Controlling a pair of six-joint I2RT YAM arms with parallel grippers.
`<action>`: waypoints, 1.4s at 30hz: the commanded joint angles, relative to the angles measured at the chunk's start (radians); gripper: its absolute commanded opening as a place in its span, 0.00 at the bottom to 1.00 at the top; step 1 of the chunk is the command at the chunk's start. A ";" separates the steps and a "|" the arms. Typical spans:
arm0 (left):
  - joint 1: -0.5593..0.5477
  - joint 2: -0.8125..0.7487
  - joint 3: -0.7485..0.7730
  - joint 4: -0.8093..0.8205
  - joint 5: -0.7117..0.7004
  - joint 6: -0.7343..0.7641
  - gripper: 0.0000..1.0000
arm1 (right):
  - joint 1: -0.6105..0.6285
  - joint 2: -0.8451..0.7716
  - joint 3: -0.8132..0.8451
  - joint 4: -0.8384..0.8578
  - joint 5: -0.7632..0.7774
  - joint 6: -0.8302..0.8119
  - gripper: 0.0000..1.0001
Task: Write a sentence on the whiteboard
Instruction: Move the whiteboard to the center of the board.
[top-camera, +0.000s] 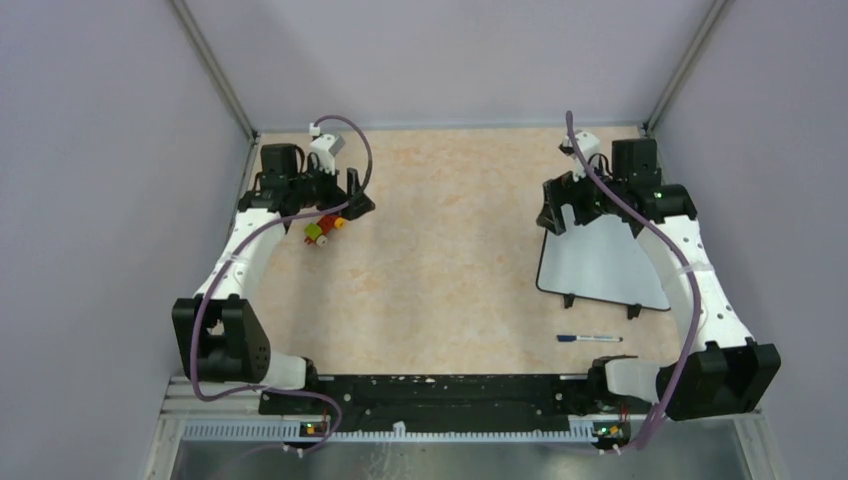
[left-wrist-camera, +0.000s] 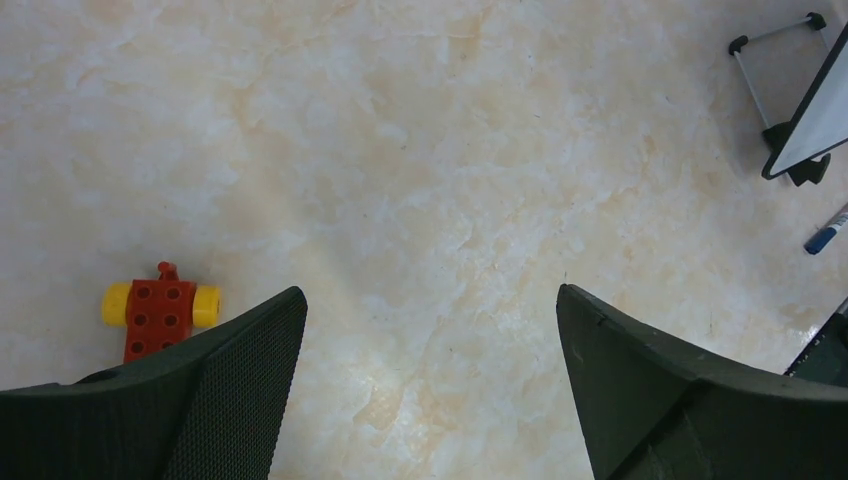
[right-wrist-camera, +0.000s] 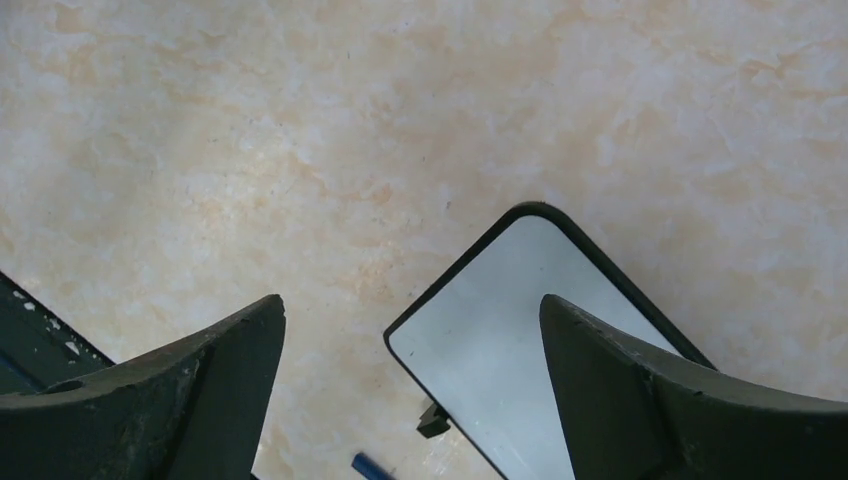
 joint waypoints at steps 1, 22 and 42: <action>-0.026 -0.074 -0.014 0.060 -0.074 0.001 0.99 | 0.015 -0.074 -0.010 -0.132 0.059 -0.031 0.93; -0.027 -0.118 -0.073 0.163 -0.138 -0.086 0.99 | 0.080 -0.167 -0.461 -0.131 0.472 -0.216 0.52; -0.027 -0.109 -0.087 0.174 -0.135 -0.091 0.99 | 0.140 -0.137 -0.519 -0.083 0.524 -0.330 0.40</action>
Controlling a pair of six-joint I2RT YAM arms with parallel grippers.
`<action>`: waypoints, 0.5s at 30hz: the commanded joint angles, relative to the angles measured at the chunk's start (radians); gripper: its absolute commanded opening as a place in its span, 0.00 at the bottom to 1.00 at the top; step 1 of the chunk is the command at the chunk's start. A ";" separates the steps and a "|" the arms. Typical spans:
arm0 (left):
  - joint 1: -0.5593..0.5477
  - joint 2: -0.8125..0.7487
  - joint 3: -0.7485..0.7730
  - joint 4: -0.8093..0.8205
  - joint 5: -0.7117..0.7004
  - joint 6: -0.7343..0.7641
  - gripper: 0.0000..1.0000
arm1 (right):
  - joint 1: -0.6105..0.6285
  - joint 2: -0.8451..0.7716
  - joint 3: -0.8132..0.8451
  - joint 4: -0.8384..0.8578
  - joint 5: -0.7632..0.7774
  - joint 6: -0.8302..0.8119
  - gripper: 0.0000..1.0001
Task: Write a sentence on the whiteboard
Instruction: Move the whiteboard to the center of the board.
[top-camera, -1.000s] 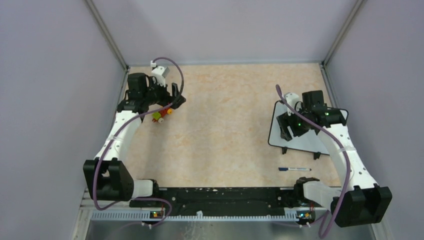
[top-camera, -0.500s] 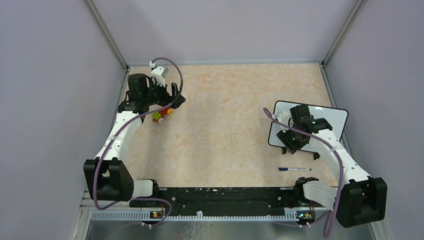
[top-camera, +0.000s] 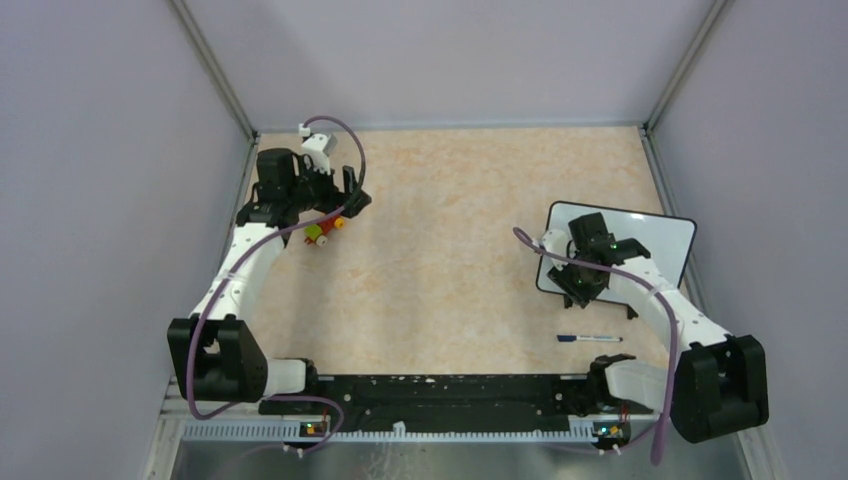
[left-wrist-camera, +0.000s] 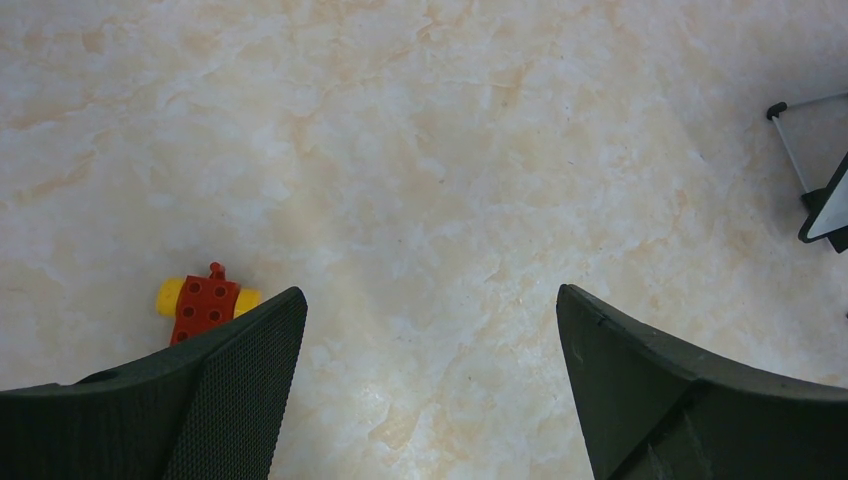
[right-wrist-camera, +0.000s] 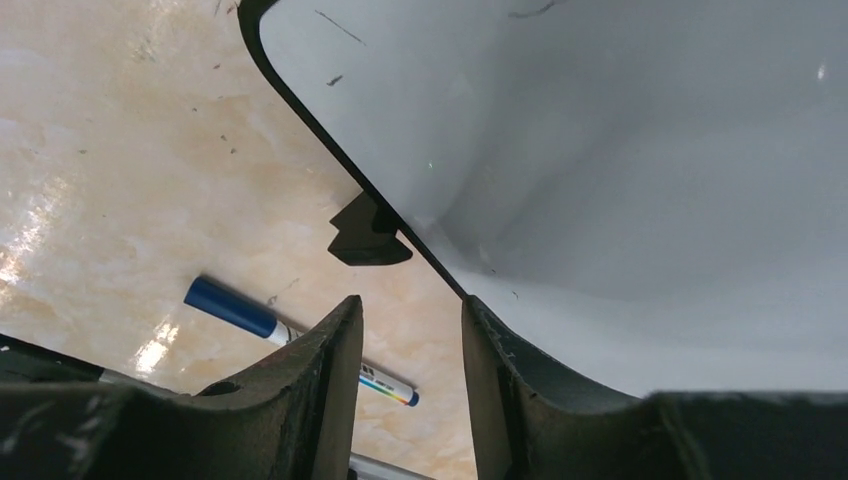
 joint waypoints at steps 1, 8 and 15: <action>0.000 -0.012 -0.006 0.041 0.001 -0.005 0.99 | 0.010 -0.057 0.008 -0.056 0.090 -0.053 0.40; 0.001 -0.009 -0.004 0.041 0.004 -0.005 0.99 | -0.155 -0.155 -0.088 -0.052 0.162 -0.205 0.39; 0.001 -0.005 0.001 0.042 0.009 -0.006 0.99 | -0.302 -0.166 -0.191 0.053 0.175 -0.306 0.39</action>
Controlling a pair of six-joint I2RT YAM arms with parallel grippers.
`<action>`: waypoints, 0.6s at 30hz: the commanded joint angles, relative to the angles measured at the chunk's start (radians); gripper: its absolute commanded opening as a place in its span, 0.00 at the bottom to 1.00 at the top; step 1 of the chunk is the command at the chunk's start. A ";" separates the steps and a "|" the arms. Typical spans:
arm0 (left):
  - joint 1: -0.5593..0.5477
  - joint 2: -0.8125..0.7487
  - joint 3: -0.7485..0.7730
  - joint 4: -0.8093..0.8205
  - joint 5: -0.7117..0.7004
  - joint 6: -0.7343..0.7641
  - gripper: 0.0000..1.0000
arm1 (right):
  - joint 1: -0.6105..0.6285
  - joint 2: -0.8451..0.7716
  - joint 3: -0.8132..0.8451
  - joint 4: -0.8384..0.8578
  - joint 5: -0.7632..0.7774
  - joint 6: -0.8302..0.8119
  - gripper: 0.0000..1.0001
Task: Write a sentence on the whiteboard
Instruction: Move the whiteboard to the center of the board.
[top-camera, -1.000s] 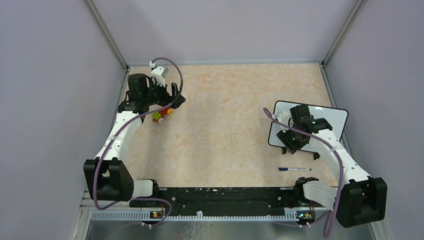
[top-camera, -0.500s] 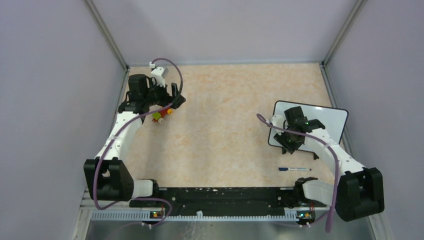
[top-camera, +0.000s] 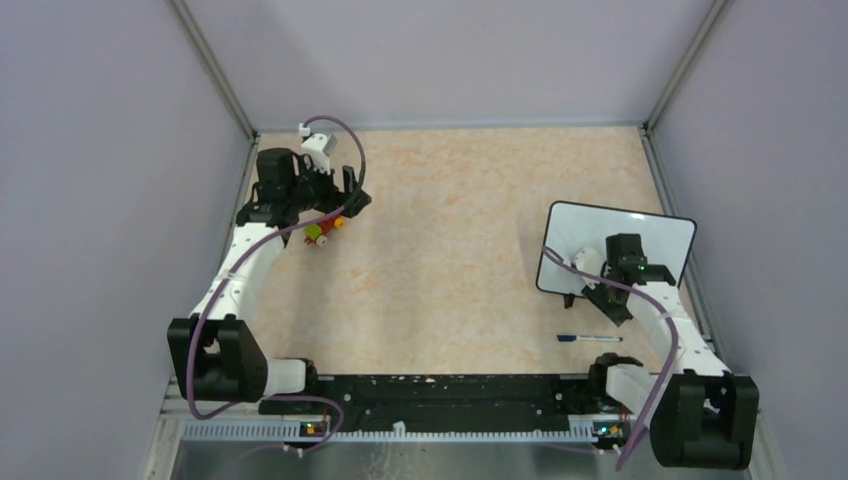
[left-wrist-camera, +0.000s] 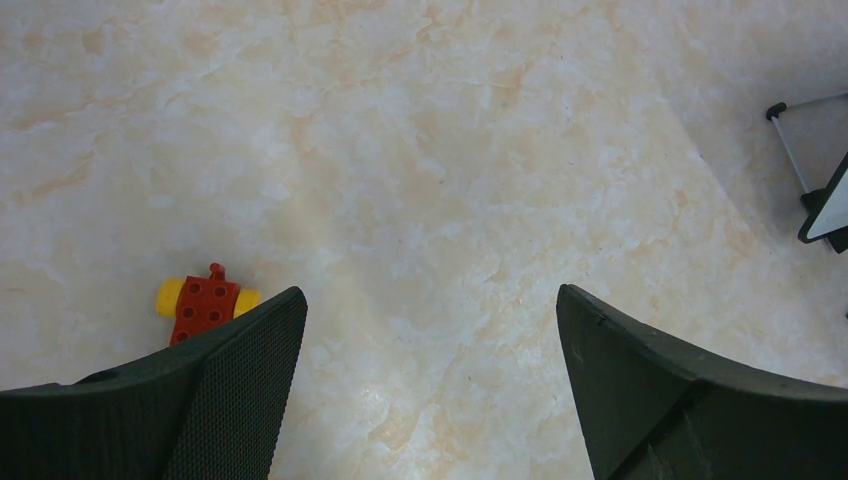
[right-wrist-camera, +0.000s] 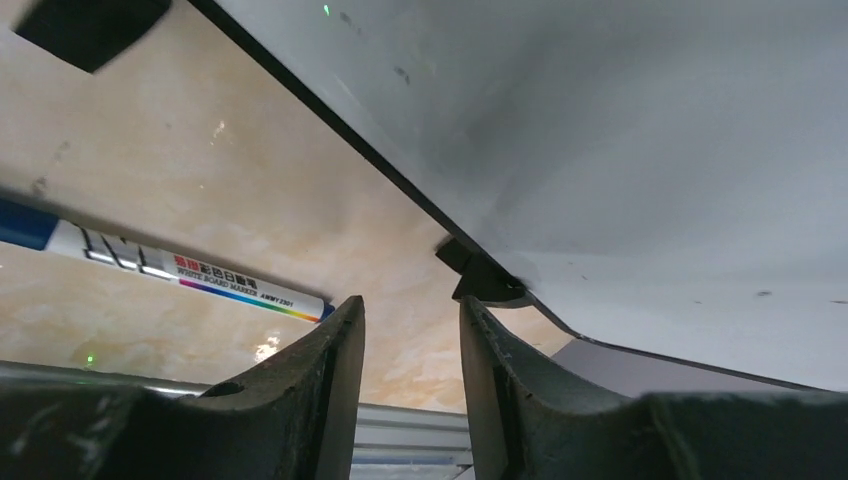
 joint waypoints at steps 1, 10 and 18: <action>0.001 -0.006 0.005 0.043 0.009 -0.007 0.99 | -0.052 -0.011 -0.080 0.100 0.038 -0.101 0.39; 0.000 0.001 0.008 0.043 -0.002 -0.009 0.99 | -0.080 0.085 -0.133 0.328 0.010 -0.109 0.33; 0.000 0.016 0.002 0.050 -0.004 -0.007 0.99 | -0.080 0.101 -0.145 0.479 -0.061 -0.133 0.31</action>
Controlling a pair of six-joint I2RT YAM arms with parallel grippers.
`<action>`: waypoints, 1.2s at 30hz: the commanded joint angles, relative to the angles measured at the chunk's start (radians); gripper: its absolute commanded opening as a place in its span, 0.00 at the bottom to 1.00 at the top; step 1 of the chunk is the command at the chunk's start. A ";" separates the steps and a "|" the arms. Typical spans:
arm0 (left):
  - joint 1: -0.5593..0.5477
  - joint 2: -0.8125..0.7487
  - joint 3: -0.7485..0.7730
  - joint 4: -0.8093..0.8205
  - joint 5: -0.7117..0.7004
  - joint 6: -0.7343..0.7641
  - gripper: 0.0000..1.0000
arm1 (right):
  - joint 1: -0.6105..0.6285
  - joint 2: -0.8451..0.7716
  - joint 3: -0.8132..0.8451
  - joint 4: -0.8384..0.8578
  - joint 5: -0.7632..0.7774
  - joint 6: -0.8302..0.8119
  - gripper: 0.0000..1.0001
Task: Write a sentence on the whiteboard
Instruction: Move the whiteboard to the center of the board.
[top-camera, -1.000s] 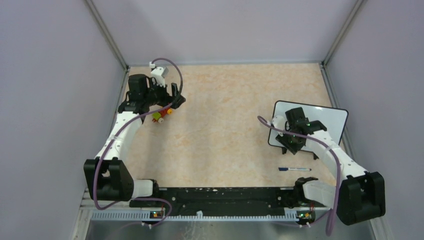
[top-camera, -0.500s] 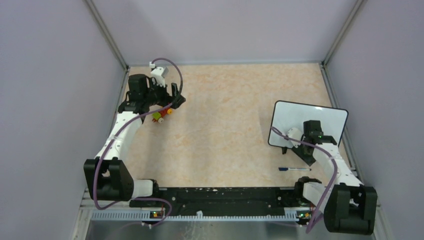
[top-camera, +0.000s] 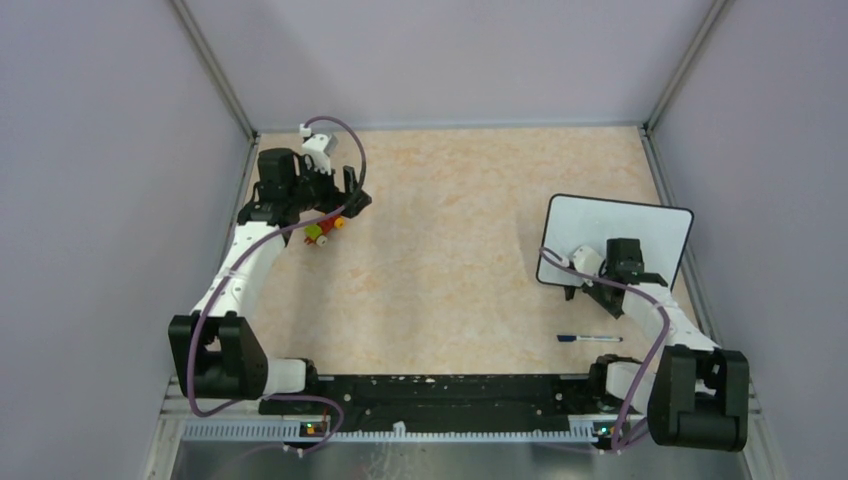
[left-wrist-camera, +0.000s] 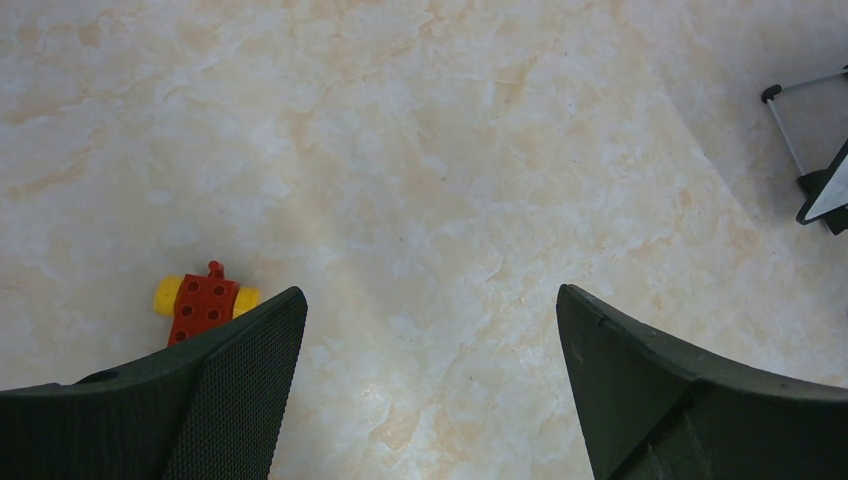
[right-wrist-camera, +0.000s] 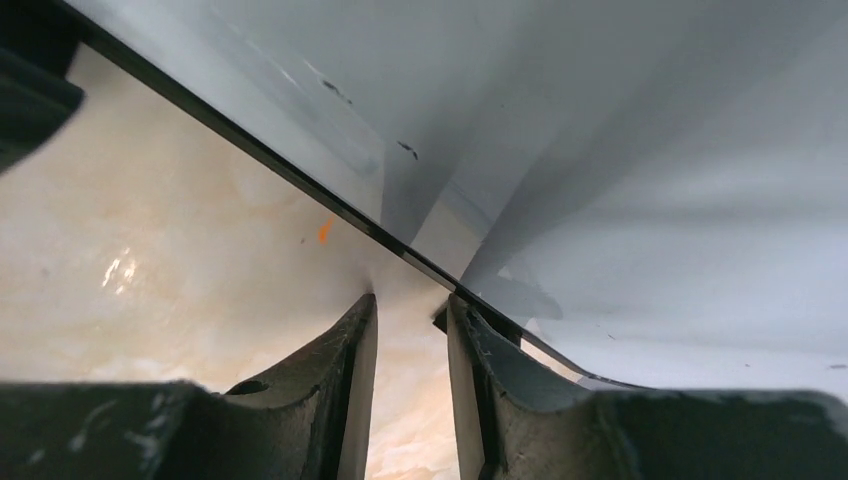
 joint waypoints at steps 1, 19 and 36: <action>0.000 0.012 0.002 0.050 0.001 -0.008 0.99 | -0.009 0.026 0.008 0.170 -0.069 -0.028 0.31; 0.000 0.021 0.006 0.048 0.032 -0.012 0.99 | 0.005 -0.095 0.164 -0.200 -0.304 0.038 0.42; 0.000 0.012 -0.005 0.064 0.003 -0.018 0.99 | 0.181 0.113 0.266 -0.091 -0.324 0.395 0.43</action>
